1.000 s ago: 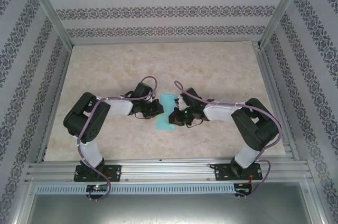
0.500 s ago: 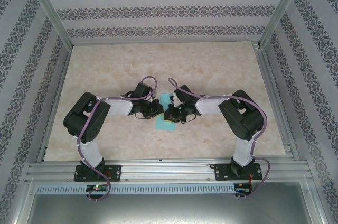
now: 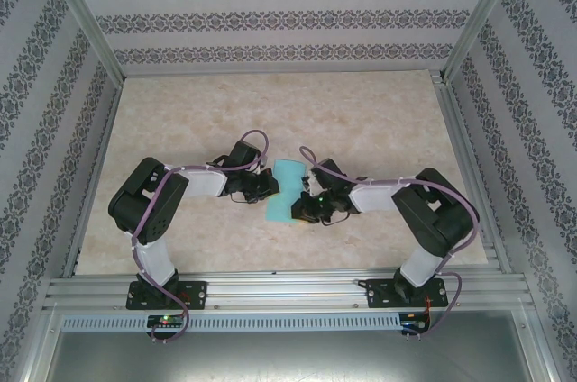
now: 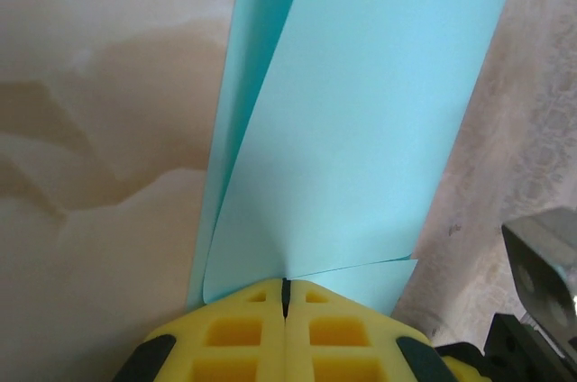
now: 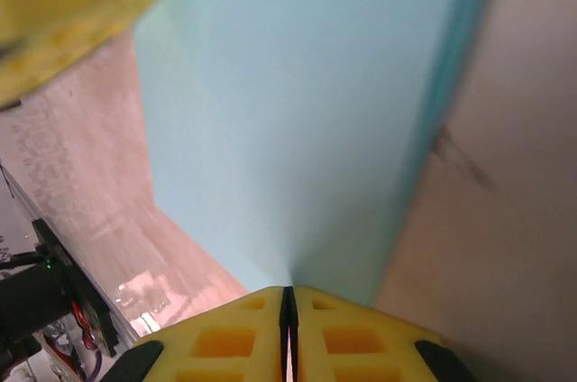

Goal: Fold a paper plane with a square sheet of paper (pick it up from the middle)
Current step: Fold the triangle a second time at the center of the table.

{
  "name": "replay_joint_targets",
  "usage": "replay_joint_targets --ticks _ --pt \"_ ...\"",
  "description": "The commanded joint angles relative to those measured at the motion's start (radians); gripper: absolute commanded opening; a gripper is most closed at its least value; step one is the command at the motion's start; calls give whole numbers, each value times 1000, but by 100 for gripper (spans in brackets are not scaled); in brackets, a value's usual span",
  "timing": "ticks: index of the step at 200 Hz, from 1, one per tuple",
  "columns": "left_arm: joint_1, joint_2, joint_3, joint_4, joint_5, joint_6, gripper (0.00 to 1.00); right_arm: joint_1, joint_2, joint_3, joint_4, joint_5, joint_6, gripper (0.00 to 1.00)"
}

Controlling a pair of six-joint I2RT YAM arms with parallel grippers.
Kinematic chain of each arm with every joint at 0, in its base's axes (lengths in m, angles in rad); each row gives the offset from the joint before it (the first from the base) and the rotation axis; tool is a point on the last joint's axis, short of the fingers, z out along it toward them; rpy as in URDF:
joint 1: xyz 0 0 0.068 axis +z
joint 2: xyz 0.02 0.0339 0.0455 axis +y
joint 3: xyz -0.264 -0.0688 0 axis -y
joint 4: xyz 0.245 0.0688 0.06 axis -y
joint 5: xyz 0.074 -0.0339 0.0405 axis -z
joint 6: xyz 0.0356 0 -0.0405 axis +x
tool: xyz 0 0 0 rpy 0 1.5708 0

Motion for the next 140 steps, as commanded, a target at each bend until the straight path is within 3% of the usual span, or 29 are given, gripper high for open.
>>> replay_joint_targets --ticks 1,53,77,103,140 --pt "-6 26 -28 -77 -106 0 6 6 -47 -86 -92 25 17 13" --pt "-8 14 -15 -65 -70 1 7 -27 -162 -90 -90 49 38 17" --pt "-9 -3 -5 -70 -63 0 8 -57 -200 -50 -106 103 48 33" --pt "-16 -27 13 -72 -45 -2 11 -94 -171 -25 -78 122 82 42" --pt "-19 -40 44 -96 -33 12 13 -110 -81 19 2 75 128 43"
